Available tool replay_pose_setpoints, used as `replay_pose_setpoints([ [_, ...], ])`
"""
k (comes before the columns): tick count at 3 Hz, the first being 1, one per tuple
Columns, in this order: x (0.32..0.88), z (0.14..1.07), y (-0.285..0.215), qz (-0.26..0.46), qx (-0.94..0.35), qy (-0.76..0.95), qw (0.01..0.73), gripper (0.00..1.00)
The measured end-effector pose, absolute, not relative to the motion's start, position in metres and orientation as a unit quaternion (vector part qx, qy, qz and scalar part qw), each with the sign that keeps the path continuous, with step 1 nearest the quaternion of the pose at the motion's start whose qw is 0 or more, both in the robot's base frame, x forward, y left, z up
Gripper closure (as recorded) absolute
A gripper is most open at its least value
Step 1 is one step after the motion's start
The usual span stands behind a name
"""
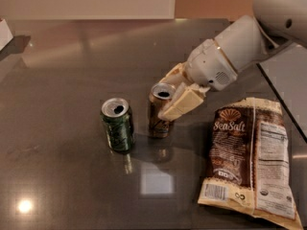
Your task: Move orange can near green can
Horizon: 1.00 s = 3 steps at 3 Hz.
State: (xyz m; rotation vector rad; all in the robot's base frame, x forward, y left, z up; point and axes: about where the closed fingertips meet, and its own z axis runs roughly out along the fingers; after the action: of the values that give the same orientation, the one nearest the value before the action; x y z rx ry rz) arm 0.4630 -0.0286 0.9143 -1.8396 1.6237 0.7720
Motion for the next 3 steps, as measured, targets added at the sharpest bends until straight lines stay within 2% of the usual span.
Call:
replay_pose_setpoints([
  [1, 0.4609, 0.9082, -0.0181, 0.286, -0.696, 0.599, 0.274, 1.00],
  [2, 0.4601, 0.9045, -0.0122, 0.282, -0.701, 0.597, 0.270, 0.95],
  [3, 0.4604, 0.9012, -0.0087, 0.276, -0.705, 0.596, 0.267, 0.72],
])
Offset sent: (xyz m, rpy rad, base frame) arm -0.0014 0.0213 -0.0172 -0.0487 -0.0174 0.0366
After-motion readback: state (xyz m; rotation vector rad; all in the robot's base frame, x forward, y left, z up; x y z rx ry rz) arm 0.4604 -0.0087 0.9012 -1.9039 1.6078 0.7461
